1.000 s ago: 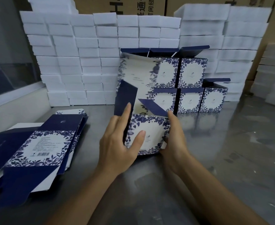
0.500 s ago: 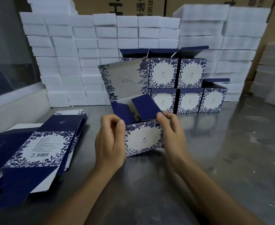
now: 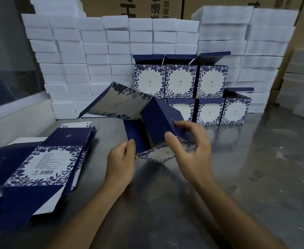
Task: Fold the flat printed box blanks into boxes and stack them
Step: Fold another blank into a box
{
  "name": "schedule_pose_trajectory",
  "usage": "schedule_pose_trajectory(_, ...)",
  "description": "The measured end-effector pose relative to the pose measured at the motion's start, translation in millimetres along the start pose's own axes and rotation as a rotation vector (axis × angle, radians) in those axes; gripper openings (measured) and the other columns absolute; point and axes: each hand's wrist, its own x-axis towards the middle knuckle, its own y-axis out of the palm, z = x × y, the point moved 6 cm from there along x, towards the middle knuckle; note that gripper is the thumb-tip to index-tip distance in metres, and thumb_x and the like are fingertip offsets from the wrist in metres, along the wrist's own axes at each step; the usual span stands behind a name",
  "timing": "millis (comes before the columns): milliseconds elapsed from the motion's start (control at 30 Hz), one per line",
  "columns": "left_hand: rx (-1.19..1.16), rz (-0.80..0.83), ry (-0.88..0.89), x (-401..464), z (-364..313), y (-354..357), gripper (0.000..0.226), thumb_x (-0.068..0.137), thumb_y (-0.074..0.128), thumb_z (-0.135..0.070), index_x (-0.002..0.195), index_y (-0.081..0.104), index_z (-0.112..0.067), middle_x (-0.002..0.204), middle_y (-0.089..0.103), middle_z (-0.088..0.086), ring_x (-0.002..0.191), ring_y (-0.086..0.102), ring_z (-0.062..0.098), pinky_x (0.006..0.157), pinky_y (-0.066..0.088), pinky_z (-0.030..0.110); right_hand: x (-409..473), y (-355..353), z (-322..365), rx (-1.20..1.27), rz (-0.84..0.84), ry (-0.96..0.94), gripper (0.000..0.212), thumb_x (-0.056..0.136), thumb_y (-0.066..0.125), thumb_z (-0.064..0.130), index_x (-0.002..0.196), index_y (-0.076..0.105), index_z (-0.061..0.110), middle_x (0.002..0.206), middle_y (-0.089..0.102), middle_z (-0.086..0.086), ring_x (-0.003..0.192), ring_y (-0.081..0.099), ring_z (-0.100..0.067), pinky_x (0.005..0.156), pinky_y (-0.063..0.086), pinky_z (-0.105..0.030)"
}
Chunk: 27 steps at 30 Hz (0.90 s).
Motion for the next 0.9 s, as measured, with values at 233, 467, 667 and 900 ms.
schedule_pose_trajectory(233, -0.010, 0.037, -0.027, -7.3, -6.9, 12.6, 0.045, 0.104, 0.041, -0.024, 0.061, 0.031, -0.017, 0.045, 0.030, -0.006, 0.046, 0.028, 0.014, 0.052, 0.031, 0.037, -5.6, 1.3, -25.3, 0.121, -0.113, 0.369, 0.082, 0.054, 0.069, 0.076, 0.125, 0.050, 0.041, 0.138, 0.037, 0.012, 0.122, 0.044, 0.004, 0.109, 0.041, -0.033)
schedule_pose_trajectory(467, -0.129, 0.083, -0.127, -8.3, -9.6, 17.4, 0.054, 0.103, 0.045, -0.030, 0.051, 0.029, -0.024, 0.040, 0.028, -0.006, 0.040, 0.028, 0.014, 0.040, 0.035, 0.024, 0.7, -0.4, -34.8, 0.257, -0.067, 0.520, 0.067, 0.054, 0.075, 0.070, 0.111, 0.062, 0.038, 0.118, 0.058, 0.017, 0.116, 0.060, -0.012, 0.103, 0.050, -0.051)
schedule_pose_trajectory(667, -0.070, -0.016, -0.196, -2.1, 6.1, 4.1, 0.049, 0.104, 0.043, -0.027, 0.059, 0.026, -0.019, 0.040, 0.026, -0.009, 0.039, 0.027, 0.012, 0.037, 0.032, 0.024, -3.0, 5.9, -24.9, 0.193, 0.011, 0.393, 0.060, 0.060, 0.075, 0.065, 0.111, 0.066, 0.035, 0.124, 0.064, 0.006, 0.114, 0.063, -0.015, 0.101, 0.051, -0.046)
schedule_pose_trajectory(900, -0.097, -0.050, -0.257, 0.4, 19.3, -0.9, 0.049, 0.103, 0.045, -0.032, 0.058, 0.030, -0.018, 0.039, 0.030, -0.006, 0.036, 0.031, 0.012, 0.039, 0.033, 0.024, -2.6, 7.6, -20.2, 0.125, 0.060, 0.292, 0.054, 0.068, 0.076, 0.057, 0.114, 0.065, 0.031, 0.125, 0.061, 0.005, 0.111, 0.060, -0.002, 0.089, 0.048, -0.017)
